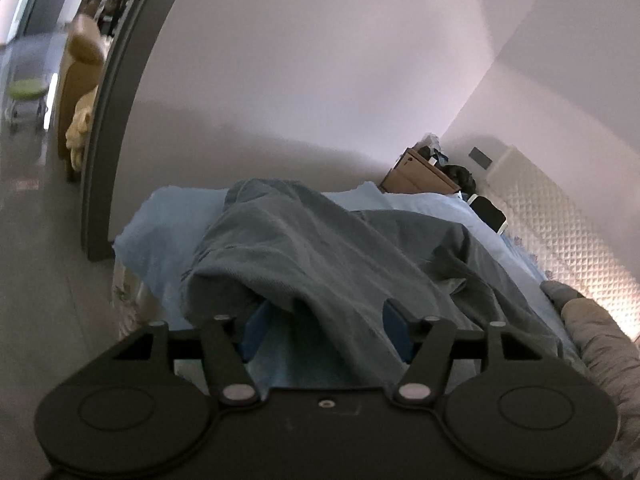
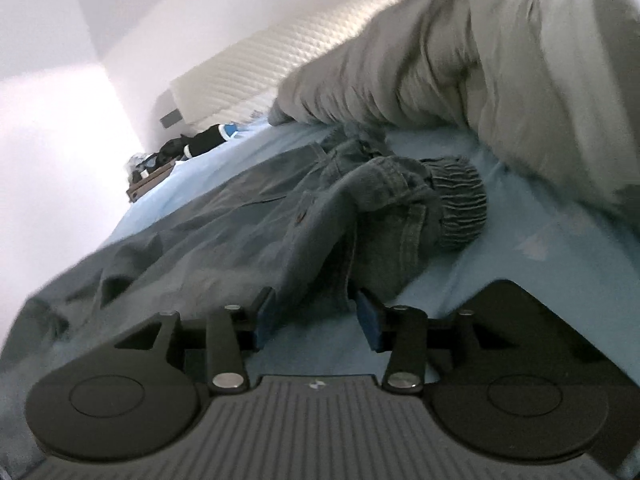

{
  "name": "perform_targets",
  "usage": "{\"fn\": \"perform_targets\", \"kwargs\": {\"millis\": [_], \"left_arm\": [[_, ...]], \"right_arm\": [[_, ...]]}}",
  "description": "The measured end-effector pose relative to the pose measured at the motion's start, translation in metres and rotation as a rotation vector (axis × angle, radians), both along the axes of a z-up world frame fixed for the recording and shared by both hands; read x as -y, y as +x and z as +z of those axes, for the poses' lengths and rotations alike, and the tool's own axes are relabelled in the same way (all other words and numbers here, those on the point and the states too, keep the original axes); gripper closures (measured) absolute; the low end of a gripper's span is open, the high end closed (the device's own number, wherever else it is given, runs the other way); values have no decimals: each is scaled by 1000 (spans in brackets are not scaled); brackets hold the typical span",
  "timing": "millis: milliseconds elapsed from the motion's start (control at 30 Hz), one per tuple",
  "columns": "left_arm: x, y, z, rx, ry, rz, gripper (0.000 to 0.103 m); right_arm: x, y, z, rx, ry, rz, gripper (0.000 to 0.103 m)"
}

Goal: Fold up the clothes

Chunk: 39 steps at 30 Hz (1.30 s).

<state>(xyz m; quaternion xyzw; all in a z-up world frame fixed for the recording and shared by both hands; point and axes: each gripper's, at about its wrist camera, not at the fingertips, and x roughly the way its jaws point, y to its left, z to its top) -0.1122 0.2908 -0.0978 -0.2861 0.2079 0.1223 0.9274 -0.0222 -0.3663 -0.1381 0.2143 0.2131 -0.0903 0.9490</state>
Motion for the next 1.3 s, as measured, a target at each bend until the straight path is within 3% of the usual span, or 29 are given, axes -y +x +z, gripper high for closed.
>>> {"fn": "perform_targets", "kwargs": {"millis": [167, 300, 500, 733, 833, 967, 1067, 1200, 1300], "left_arm": [[17, 4, 26, 22, 49, -64, 43], [27, 17, 44, 38, 92, -80, 43], [33, 75, 44, 1, 105, -75, 43], [29, 189, 31, -81, 168, -85, 43], [13, 232, 27, -144, 170, -83, 44], [-7, 262, 18, -239, 92, -40, 44], [-22, 278, 19, -327, 41, -25, 44], [-44, 303, 22, -433, -10, -78, 45], [-62, 325, 14, -497, -104, -117, 46]], "right_arm": [[-38, -35, 3, 37, -96, 87, 56], [-68, -33, 6, 77, -102, 173, 56], [-112, 32, 16, 112, -131, 363, 56], [-180, 146, 23, 91, -160, 634, 56], [-211, 181, 27, 37, -185, 722, 56], [-250, 221, 38, -83, -195, 817, 56], [-272, 232, 64, -224, -180, 837, 56], [-303, 232, 109, -367, -231, 828, 56], [-322, 232, 141, -458, -248, 797, 56]]}}
